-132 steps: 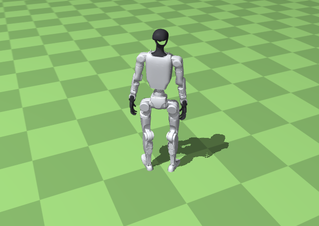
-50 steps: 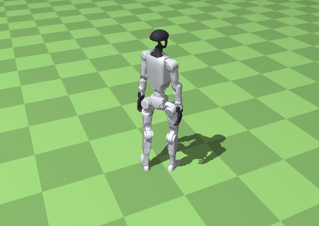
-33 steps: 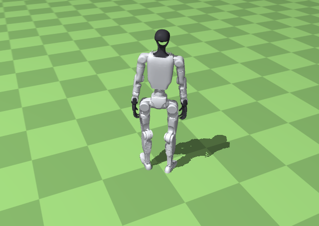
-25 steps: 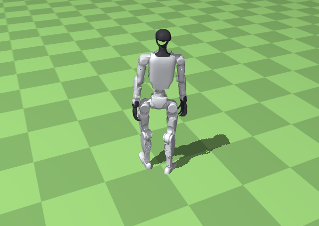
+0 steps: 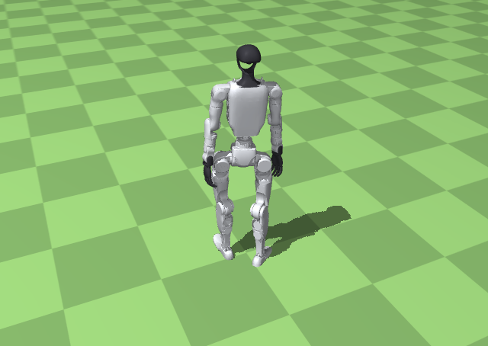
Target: In place motions
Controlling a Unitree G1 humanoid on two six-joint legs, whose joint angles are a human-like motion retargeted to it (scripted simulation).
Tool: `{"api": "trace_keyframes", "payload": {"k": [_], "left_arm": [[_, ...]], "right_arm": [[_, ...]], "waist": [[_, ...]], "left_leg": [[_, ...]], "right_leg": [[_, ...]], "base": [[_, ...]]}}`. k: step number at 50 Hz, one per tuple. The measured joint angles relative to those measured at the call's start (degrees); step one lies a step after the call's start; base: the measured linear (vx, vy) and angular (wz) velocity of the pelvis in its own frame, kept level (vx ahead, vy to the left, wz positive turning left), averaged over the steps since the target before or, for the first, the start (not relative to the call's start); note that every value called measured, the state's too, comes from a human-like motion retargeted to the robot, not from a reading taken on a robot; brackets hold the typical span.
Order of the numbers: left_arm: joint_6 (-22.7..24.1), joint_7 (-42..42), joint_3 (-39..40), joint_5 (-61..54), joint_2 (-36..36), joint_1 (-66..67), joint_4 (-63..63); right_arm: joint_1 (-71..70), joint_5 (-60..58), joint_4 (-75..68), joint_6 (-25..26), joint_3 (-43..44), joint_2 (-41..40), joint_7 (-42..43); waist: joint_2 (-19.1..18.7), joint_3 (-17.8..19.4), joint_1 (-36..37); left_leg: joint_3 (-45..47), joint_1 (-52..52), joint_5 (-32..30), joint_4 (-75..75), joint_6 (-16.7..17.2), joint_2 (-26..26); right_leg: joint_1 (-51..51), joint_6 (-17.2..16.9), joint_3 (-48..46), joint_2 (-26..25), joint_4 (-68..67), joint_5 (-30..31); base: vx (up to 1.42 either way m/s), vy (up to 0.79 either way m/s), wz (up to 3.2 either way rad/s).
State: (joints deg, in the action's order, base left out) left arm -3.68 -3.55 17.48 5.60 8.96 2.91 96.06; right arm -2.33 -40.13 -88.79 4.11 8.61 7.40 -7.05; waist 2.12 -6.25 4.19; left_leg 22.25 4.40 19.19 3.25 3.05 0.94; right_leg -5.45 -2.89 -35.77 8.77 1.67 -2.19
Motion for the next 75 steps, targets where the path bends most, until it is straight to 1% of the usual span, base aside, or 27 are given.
{"api": "trace_keyframes", "payload": {"k": [4, 10, 16, 20, 22, 28, 30, 33, 37, 40, 42, 45, 53, 65, 75], "left_arm": [[-0.1, -0.9, -1.0, 0.8, 0.5, -0.3, -0.2], [0.1, -1.9, -2.4, 2.2, 1.3, 0.2, -1.2], [0.0, -2.8, -3.9, 3.5, 2.1, 1.1, -1.6], [0.1, -3.4, -4.4, 3.6, 2.1, 2.2, -2.6], [0.2, -3.9, -4.5, 3.5, 2.0, 2.9, -3.1], [1.0, -4.0, -3.9, 3.1, 0.6, 4.4, -3.1], [0.7, -3.8, -3.6, 2.8, -0.5, 4.1, -2.3], [0.4, -4.1, -2.8, 2.4, -2.2, 3.0, -1.4], [0.7, -4.3, -2.1, 3.2, -3.9, 1.1, -1.6], [1.0, -4.2, -1.7, 4.2, -4.7, -0.4, -1.9], [1.1, -4.4, -1.7, 4.7, -4.9, -1.1, -1.8], [1.2, -4.8, -2.3, 5.3, -5.2, -2.1, -1.7], [1.4, -5.7, -3.3, 7.0, -6.0, -2.6, -1.4], [1.2, -5.5, -2.5, 6.6, -5.4, -0.9, -1.3], [1.0, -6.1, -2.9, 6.6, -5.9, 0.8, -0.8]], "right_arm": [[-0.5, -0.3, -0.4, 0.2, -0.1, -0.2, 0.3], [-1.9, -0.7, -0.2, 0.1, -1.1, -0.9, 0.2], [-3.6, -1.9, 0.5, -0.4, -3.4, -1.2, 0.0], [-5.2, -3.1, 1.5, -0.8, -4.5, -1.0, -0.3], [-6.2, -3.1, 1.9, -1.0, -5.2, -0.8, -0.6], [-9.4, -4.0, 2.8, -1.5, -7.4, -0.1, -1.1], [-10.1, -4.7, 2.9, -1.6, -7.4, 0.2, -0.8], [-10.9, -5.2, 2.0, -1.1, -7.0, 0.3, 0.2], [-10.7, -4.1, -0.2, 0.4, -5.5, 0.2, 1.6], [-10.1, -3.2, -2.3, 2.0, -4.1, 0.3, 2.1], [-9.6, -2.6, -3.6, 3.0, -2.9, 0.3, 2.6], [-8.4, -0.9, -4.9, 3.8, -0.5, 0.6, 2.9], [-6.8, 4.1, -4.6, 3.7, 4.5, 1.4, 2.3], [-9.6, 4.7, 1.2, 2.0, 4.3, 2.4, -0.4], [-12.1, 5.6, 7.0, 0.4, 2.7, 1.0, -3.7]], "waist": [[-0.1, -0.3, -2.7], [-0.5, -0.4, -7.7], [-0.6, 0.4, -12.3], [-0.6, 1.0, -15.6], [-0.8, 1.2, -18.0], [-2.3, 2.4, -28.1], [-3.3, 2.3, -31.8], [-5.9, 1.4, -38.6], [-9.5, 1.2, -46.7], [-11.1, 1.8, -51.7], [-11.8, 1.8, -53.8], [-12.4, 1.7, -55.4], [-13.2, 1.4, -55.7], [-13.5, 0.6, -52.3], [-13.6, 0.0, -51.7]], "left_leg": [[2.2, -1.4, 1.2, -0.4, 0.4, -1.2], [8.4, -4.2, 2.8, -1.4, 1.8, -3.7], [18.6, -8.8, 4.3, -2.8, 4.5, -5.8], [25.2, -11.5, 5.4, -2.9, 7.0, -6.4], [29.1, -12.5, 5.7, -2.5, 8.3, -6.6], [38.7, -15.5, 5.5, -0.8, 11.7, -6.5], [40.7, -15.3, 5.2, -0.7, 11.9, -5.9], [42.9, -13.4, 4.6, -0.7, 11.9, -5.3], [44.7, -10.9, 4.1, -0.1, 11.9, -5.4], [44.7, -9.9, 3.8, 0.5, 11.9, -5.7], [44.8, -9.3, 3.7, 0.8, 11.9, -5.7], [44.9, -8.7, 3.4, 1.2, 11.9, -5.6], [45.0, -7.8, 3.2, 2.0, 11.9, -5.7], [44.2, -6.8, 3.5, 2.2, 11.9, -5.5], [43.8, -7.0, 3.7, 2.9, 11.9, -5.1]], "right_leg": [[2.8, 0.7, 4.5, -0.2, -1.3, 1.0], [9.0, 1.2, 15.3, -1.3, -3.9, 3.1], [15.1, 0.7, 30.6, -5.2, -5.2, 6.7], [18.5, -0.6, 42.7, -9.2, -4.8, 10.6], [19.8, -1.9, 45.5, -10.5, -4.2, 12.6], [22.2, -6.3, 49.4, -13.3, -2.9, 16.0], [23.4, -7.8, 50.3, -13.7, -2.5, 16.6], [26.2, -9.7, 50.8, -14.0, -2.1, 16.9], [29.0, -10.1, 51.3, -14.9, -1.9, 17.1], [30.0, -9.7, 51.6, -15.4, -2.3, 17.0], [30.7, -9.8, 51.6, -15.3, -2.4, 17.0], [31.3, -10.3, 51.2, -14.8, -2.1, 17.1], [32.1, -10.7, 51.1, -14.3, -1.9, 17.2], [33.1, -9.6, 50.5, -13.7, -2.8, 17.4], [33.2, -11.9, 50.0, -13.1, -2.9, 16.4]], "base": [[-0.16, -0.14, -0.97], [-0.3, -0.21, -1.55], [-0.39, -0.19, -2.22], [-0.5, -0.08, -2.71], [-0.48, 0.06, -2.67], [-0.38, 0.2, -2.31], [-0.3, 0.32, -1.73], [-0.25, 0.33, -1.15], [-0.14, 0.28, -0.62], [-0.04, 0.19, -0.24], [-0.02, 0.12, -0.13], [-0.01, 0.07, -0.11], [0.0, 0.01, -0.01], [0.0, 0.0, 0.0], [0.0, 0.01, -0.04]]}}
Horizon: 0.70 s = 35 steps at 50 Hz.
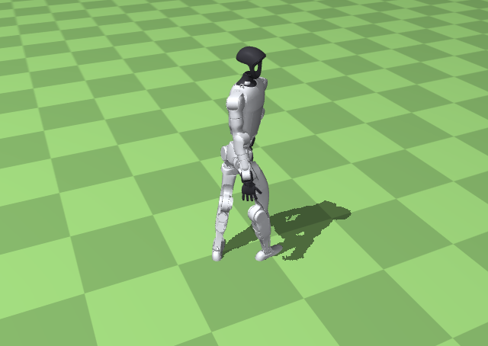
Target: In place motions
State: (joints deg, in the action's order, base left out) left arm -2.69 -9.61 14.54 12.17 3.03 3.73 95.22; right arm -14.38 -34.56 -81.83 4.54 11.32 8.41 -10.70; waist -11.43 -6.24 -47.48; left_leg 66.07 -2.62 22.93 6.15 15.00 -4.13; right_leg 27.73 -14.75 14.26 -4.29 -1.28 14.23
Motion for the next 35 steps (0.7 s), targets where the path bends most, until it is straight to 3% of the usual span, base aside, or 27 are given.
{"api": "trace_keyframes", "payload": {"k": [7, 15, 27, 35], "left_arm": [[0.3, -0.9, -0.4, 0.7, -0.7, 0.9, -1.3], [0.1, -0.7, -1.2, 1.1, -0.2, 0.1, -2.6], [0.7, -0.2, -2.3, -0.1, -0.4, 0.1, -4.1], [0.0, 0.2, -4.0, -0.5, 1.8, 2.1, -3.5]], "right_arm": [[0.4, -0.5, -0.6, 0.2, -0.9, -0.7, -0.4], [3.3, 2.0, -4.6, 1.5, 1.4, 0.4, 2.1], [8.3, 3.2, -8.5, 2.2, 4.3, 3.8, 4.6], [9.8, 3.5, -6.5, 1.5, 5.8, 4.5, 3.9]], "waist": [[-0.2, -0.3, -0.2], [0.7, -0.2, 2.6], [3.2, 0.4, 14.8], [5.3, -0.5, 23.6]], "left_leg": [[0.2, 0.0, -0.1, 0.0, 0.0, 0.2], [-0.4, -1.3, -0.1, -1.3, 0.0, -0.1], [-5.7, -4.2, 0.9, -1.6, -0.2, -3.3], [-14.5, -1.7, 1.4, -0.4, -2.8, -3.8]], "right_leg": [[0.1, -0.1, 0.1, -0.1, 0.1, 0.1], [-2.4, 2.0, -1.9, -0.1, 1.3, 0.3], [-10.0, 10.1, -7.2, 0.8, 0.1, -3.5], [-14.1, 13.7, -11.9, 3.6, -0.3, -7.0]], "base": [[0.0, 0.0, -0.03], [0.04, -0.05, 0.2], [0.13, -0.13, 0.97], [0.16, -0.08, 1.42]]}}
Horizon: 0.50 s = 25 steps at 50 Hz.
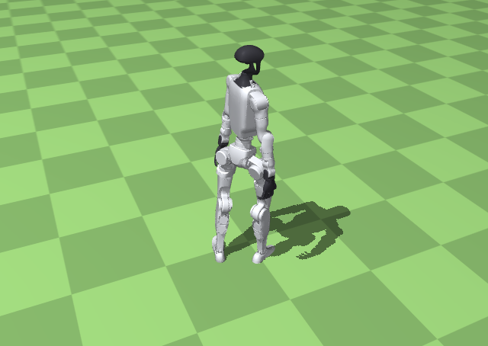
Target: In place motions
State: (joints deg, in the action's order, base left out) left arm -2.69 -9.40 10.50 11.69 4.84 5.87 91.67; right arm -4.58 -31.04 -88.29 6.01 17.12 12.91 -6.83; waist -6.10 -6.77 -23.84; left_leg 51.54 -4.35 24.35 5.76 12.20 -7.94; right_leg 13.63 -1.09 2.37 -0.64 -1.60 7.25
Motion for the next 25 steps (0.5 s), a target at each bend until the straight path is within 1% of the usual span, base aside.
{"api": "trace_keyframes", "payload": {"k": [5, 10, 13, 21, 25], "left_arm": [[-0.4, 0.4, 0.5, -0.9, 1.0, 1.2, 0.4], [-0.8, 0.6, 1.6, -1.4, 1.7, 1.5, 0.7], [-1.4, 1.3, 2.2, -1.7, 2.3, 1.1, 0.5], [-0.7, 3.3, 2.8, -2.9, 4.4, -1.2, -0.5], [-0.9, 4.1, 1.8, -4.2, 4.9, -3.1, 0.6]], "right_arm": [[0.6, 0.9, 2.7, -1.5, -0.2, 0.4, -0.4], [0.6, 1.4, 3.0, -1.9, -0.5, 0.4, -0.5], [1.7, 1.8, 3.3, -2.3, -0.8, -0.1, -0.7], [4.0, -0.8, 2.4, -2.8, -3.3, -2.6, -0.6], [4.4, -3.1, 2.3, -2.6, -3.1, -3.4, -0.2]], "waist": [[0.8, -0.4, 3.9], [2.1, -0.4, 7.3], [3.7, 0.0, 11.6], [9.3, 2.3, 25.5], [10.6, 3.2, 30.8]], "left_leg": [[-7.3, 2.8, 0.0, 1.7, -1.7, -0.2], [-14.5, 5.4, -0.2, 3.1, -3.3, 0.6], [-18.4, 6.1, -0.7, 2.9, -4.4, 1.9], [-23.9, 6.1, -2.7, -0.1, -7.0, 6.2], [-26.5, 7.0, -4.0, -0.7, -7.8, 7.5]], "right_leg": [[-3.5, 1.7, -4.7, 2.0, 0.4, -2.7], [-7.1, 2.1, -11.0, 4.1, 0.8, -5.1], [-9.6, 1.9, -16.1, 5.6, 1.1, -6.3], [-14.9, 1.3, -25.6, 8.4, 2.5, -8.0], [-17.4, 0.6, -31.6, 9.3, 3.3, -8.7]], "base": [[0.2, -0.05, 1.7], [0.24, -0.02, 1.6], [0.22, -0.01, 1.44], [0.18, 0.0, 1.05], [0.17, 0.1, 1.26]]}}
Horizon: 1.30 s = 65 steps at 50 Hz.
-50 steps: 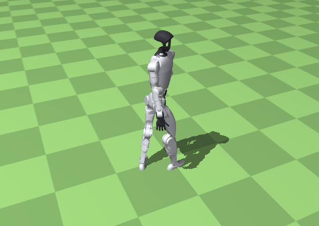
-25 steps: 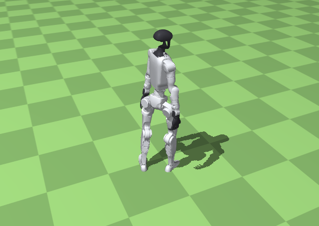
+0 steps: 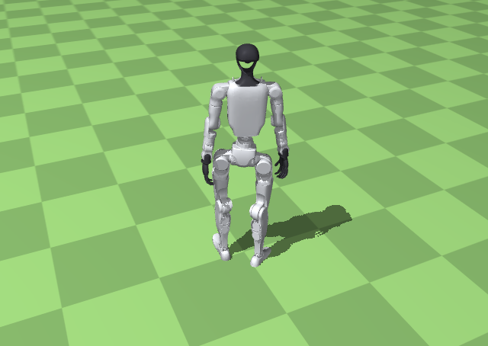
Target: In place motions
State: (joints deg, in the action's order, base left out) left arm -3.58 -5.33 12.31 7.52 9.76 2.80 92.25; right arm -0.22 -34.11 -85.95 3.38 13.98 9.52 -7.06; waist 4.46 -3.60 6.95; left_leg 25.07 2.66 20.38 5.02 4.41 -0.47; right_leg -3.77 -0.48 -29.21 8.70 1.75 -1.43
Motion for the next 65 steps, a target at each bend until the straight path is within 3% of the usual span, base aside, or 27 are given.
{"api": "trace_keyframes", "payload": {"k": [8, 17, 22, 31, 36, 50, 65], "left_arm": [[0.1, 1.0, 1.1, -0.7, -0.8, -0.8, 1.9], [0.3, 1.6, 0.3, -0.2, -1.4, -1.2, 3.3], [0.5, 1.6, -0.4, 0.0, -2.5, -1.3, 3.0], [0.5, 1.4, -1.7, 2.5, -2.8, -1.2, 1.2], [0.2, 0.3, -2.0, 2.7, -2.1, -1.8, 0.6], [-0.5, -3.5, -1.2, 1.7, -1.2, -2.6, -0.8], [0.1, -1.7, -1.8, 2.1, -2.2, -1.9, 0.7]], "right_arm": [[-1.6, 0.7, 1.5, -0.1, -2.3, -1.8, -1.1], [-2.9, -0.6, 3.6, -0.2, -5.8, -4.9, -4.0], [-3.1, -3.5, 3.8, -0.4, -8.0, -5.5, -4.9], [-3.1, -4.1, -1.6, 1.0, -9.1, -5.1, -2.2], [-2.8, -3.3, -5.2, 2.4, -8.4, -4.0, 0.0], [-0.4, -1.3, -7.2, 3.0, -6.9, -3.3, 2.8], [-2.5, -3.9, -2.6, 1.9, -10.3, -4.6, 1.4]], "waist": [[-0.1, -1.1, 0.0], [0.6, -2.0, -0.5], [0.4, -2.5, -1.1], [0.1, -2.8, 1.9], [-1.4, -3.8, -5.4], [-2.6, -3.6, -7.9], [-2.4, -4.1, -8.0]], "left_leg": [[-5.3, 3.7, -2.5, -0.2, -0.8, 1.3], [-7.3, 5.5, -4.1, -0.8, -1.1, 1.8], [-6.6, 5.3, -3.9, -0.9, -1.1, 1.6], [0.7, 5.2, -3.6, 0.0, -2.0, 0.2], [-4.6, 3.5, -1.6, -0.2, -0.9, 0.5], [-1.3, 1.1, -1.5, -1.6, -0.6, -0.7], [1.8, -1.1, -1.4, -2.8, 0.1, -1.6]], "right_leg": [[-2.5, -1.3, -9.2, 0.3, 1.0, -1.2], [-2.7, -1.9, -12.5, 0.3, 1.2, -1.6], [-2.1, -1.8, -11.0, 0.3, 1.2, -1.3], [0.1, -0.8, -0.4, 0.4, 0.6, 0.0], [0.1, -1.0, -4.5, 0.1, 0.1, -0.4], [1.1, -0.6, -1.0, -1.0, -0.3, 0.0], [1.8, 0.1, 2.1, -2.3, -0.5, 0.2]], "base": [[0.1, 0.11, 0.97], [0.02, 0.01, 0.3], [-0.01, 0.01, -0.23], [0.0, 0.01, -0.96], [-0.02, -0.01, 0.67], [0.0, -0.03, -0.19], [0.01, -0.04, -0.16]]}}
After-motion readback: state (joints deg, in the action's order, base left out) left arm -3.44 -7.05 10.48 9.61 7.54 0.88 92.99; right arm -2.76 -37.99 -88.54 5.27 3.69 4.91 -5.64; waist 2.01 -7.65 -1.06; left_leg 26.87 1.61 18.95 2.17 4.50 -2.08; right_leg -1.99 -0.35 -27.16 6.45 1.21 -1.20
